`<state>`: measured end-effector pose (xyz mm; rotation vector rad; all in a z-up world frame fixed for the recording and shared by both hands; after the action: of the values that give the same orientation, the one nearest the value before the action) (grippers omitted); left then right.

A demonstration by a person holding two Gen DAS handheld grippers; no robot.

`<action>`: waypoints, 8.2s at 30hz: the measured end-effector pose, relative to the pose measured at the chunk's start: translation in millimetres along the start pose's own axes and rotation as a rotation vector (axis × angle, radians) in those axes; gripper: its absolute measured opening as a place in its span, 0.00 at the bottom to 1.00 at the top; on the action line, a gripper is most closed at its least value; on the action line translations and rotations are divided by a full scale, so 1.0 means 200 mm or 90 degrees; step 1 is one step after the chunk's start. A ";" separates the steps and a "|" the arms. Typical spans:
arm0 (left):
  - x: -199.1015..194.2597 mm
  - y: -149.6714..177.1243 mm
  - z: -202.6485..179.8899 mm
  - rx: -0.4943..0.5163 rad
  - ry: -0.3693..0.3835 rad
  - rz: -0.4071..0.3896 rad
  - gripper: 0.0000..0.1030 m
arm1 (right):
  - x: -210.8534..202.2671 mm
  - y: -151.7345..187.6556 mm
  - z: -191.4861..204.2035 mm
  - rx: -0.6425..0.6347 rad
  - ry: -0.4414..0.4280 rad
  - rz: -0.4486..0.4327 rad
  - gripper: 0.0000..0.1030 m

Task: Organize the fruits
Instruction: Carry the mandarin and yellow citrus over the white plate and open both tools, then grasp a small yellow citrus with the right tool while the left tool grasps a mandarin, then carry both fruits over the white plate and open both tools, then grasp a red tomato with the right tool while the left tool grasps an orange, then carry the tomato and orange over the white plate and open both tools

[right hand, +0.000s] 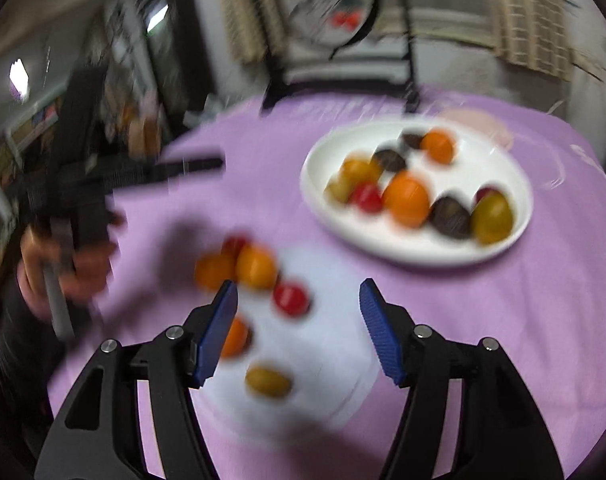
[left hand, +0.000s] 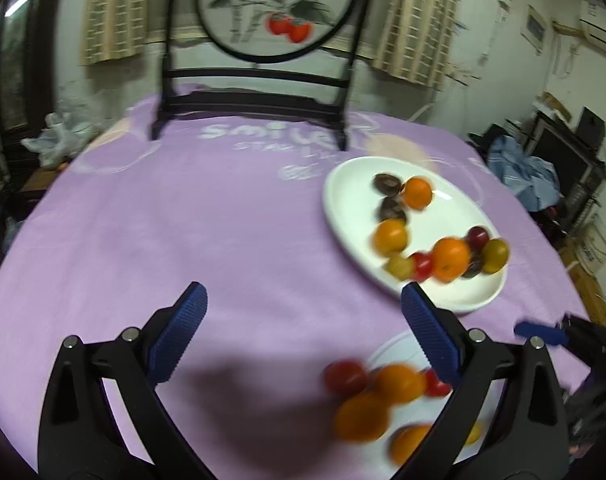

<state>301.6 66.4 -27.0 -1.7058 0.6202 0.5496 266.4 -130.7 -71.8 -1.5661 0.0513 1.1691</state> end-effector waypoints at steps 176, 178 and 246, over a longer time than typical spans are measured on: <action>-0.04 0.44 -0.23 0.277 0.096 0.113 0.55 | 0.21 0.03 0.06 -0.039 0.035 0.057 0.26; -0.03 0.45 -0.23 0.279 0.096 0.117 0.48 | 0.18 0.01 0.03 -0.014 0.031 0.037 0.26; 0.00 -0.09 0.13 0.060 -0.186 -0.072 0.97 | 0.34 -0.16 0.11 -0.043 -0.005 0.028 0.59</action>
<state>313.8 94.1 -19.4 -1.5239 0.3332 0.6638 306.8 -65.8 -92.5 -1.6269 0.0410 1.2219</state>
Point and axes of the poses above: each gripper's, at about its wrist camera, not at the fingertips, and x roughly the way its jaws point, z to its left, y to its underside, the point moved 5 cm from there along x, roughly the way its jaws point, and after that the axes turned 4 degrees about -x, right-handed, at the moved point
